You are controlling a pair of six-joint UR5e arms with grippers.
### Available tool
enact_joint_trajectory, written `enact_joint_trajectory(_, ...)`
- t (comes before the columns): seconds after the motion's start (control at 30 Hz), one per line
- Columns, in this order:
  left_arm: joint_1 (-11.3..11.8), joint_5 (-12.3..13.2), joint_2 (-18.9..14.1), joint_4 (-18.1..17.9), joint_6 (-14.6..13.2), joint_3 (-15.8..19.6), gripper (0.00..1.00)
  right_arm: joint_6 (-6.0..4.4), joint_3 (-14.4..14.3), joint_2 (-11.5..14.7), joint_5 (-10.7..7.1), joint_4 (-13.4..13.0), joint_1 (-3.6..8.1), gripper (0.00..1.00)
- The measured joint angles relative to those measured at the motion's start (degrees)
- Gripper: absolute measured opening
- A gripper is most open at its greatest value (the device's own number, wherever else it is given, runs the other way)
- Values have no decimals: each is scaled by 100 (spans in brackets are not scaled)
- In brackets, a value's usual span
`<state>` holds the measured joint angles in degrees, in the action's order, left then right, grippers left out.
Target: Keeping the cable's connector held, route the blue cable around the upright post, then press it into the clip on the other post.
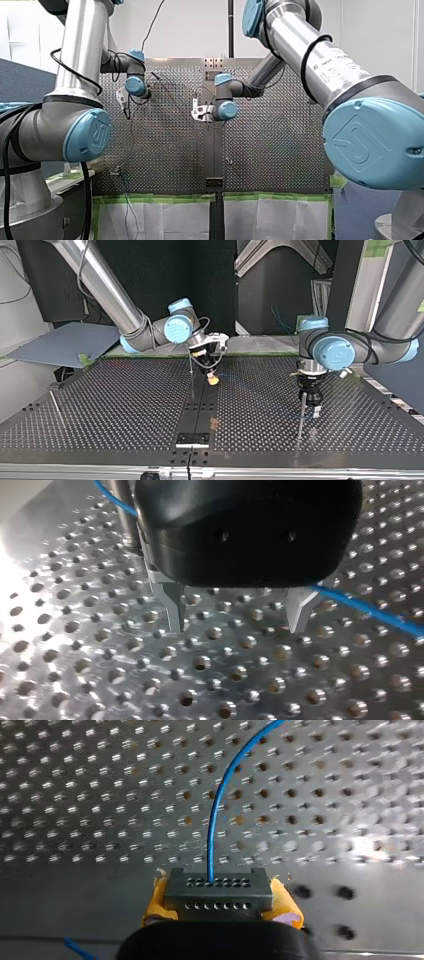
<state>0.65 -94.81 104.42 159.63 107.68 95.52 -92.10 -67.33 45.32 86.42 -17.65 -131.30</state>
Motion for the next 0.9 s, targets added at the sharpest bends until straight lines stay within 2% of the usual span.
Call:
enact_joint_trajectory(0.3,-2,105,0,97,323,0,100,101,-241,-328,267,-39,15,0)
enact_joint_trajectory(0.7,5,174,1,-36,297,-1,100,144,-318,-824,436,-81,-58,0)
enact_joint_trajectory(0.9,2,145,2,-52,222,0,100,115,-362,-975,446,-236,-68,0)
